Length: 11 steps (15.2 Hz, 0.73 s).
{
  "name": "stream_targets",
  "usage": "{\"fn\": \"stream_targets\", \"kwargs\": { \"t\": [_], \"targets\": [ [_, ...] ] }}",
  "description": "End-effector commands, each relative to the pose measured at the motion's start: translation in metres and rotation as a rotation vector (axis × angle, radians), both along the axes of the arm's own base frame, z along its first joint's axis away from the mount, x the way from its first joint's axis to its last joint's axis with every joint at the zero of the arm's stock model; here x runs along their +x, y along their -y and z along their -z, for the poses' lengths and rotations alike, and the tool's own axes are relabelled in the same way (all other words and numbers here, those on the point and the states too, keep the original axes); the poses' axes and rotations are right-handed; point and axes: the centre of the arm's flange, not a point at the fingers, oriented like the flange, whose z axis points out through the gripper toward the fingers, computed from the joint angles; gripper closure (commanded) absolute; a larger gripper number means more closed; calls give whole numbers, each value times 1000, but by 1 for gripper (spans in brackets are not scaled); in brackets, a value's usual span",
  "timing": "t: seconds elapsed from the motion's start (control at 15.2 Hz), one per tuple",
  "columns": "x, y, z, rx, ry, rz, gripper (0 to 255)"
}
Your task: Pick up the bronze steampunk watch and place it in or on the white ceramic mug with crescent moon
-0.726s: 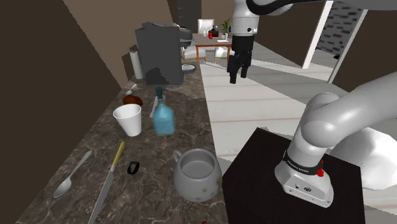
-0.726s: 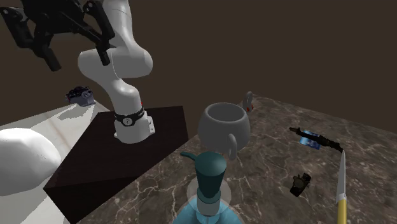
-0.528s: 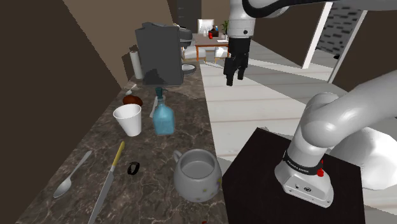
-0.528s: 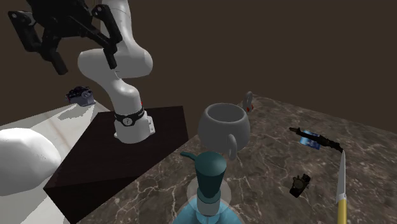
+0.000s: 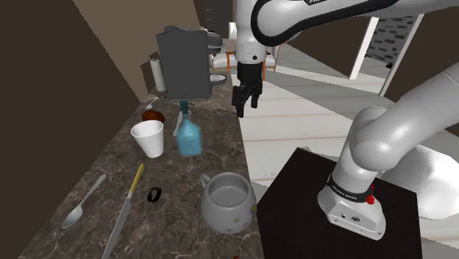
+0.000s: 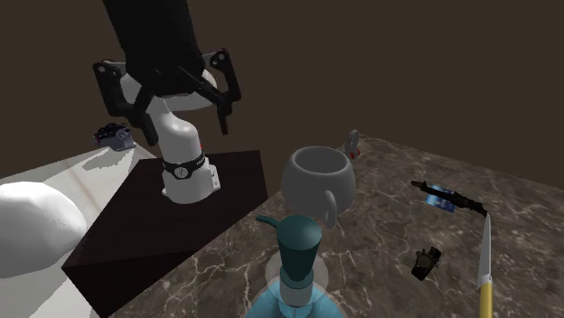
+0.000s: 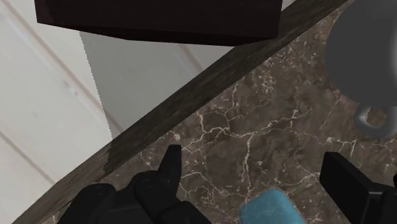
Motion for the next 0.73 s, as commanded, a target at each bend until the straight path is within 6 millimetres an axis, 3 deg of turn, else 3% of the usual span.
{"fn": "stream_targets", "kwargs": {
  "t": [0.0,0.66],
  "targets": [
    [7,-23,8,0,6,-13,0],
    [51,-136,59,-3,30,-80,0]
  ]
}}
